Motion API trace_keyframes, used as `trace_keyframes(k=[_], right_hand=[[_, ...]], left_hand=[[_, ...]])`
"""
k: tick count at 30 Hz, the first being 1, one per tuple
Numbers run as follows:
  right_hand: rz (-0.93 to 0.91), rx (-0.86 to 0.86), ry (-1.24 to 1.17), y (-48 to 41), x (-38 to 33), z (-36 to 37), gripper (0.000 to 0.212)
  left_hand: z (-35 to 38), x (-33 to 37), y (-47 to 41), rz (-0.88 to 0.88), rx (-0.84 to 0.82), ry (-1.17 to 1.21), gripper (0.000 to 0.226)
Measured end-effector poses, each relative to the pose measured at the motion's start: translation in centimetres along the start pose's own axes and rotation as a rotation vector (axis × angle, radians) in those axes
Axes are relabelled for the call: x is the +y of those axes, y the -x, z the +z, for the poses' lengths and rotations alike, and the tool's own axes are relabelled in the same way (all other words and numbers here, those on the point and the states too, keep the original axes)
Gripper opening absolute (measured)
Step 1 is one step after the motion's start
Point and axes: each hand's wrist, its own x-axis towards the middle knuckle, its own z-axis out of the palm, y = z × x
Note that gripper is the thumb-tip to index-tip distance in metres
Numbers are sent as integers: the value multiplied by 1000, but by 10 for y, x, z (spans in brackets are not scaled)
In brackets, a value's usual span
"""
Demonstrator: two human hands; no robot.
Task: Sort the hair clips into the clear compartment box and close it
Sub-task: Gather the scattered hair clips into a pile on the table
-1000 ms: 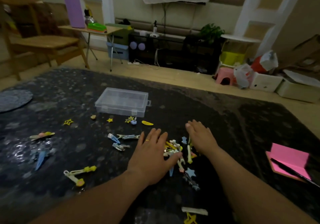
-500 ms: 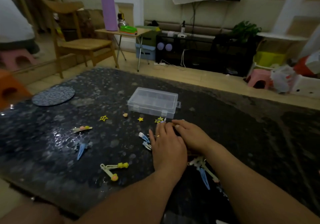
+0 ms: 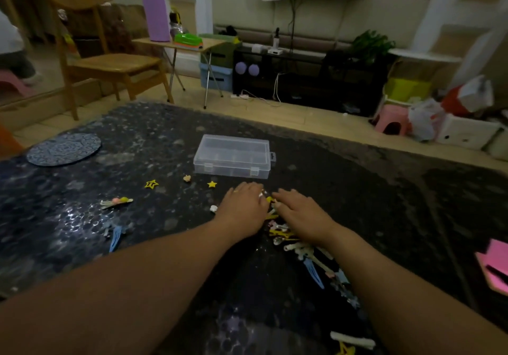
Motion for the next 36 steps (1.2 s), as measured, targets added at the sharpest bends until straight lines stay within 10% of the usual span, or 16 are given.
trace_keyframes(k=[7,15,20,27,36], right_hand=[[112,178,-338,72,26,-21,38],[191,232,-95,149,56,24,50],[273,407,-527,189,39,22,56],[171,249,5,234,38,57,125],[174,363,-23,133,27,52,92]], left_hand=[[-5,14,34,201,-92,171,43],[20,53,78,336,-150,152,52],[18,51,104,347,-8,240,46],[23,47,121,314,2,137,66],[32,44,117,303,57,-5,73]])
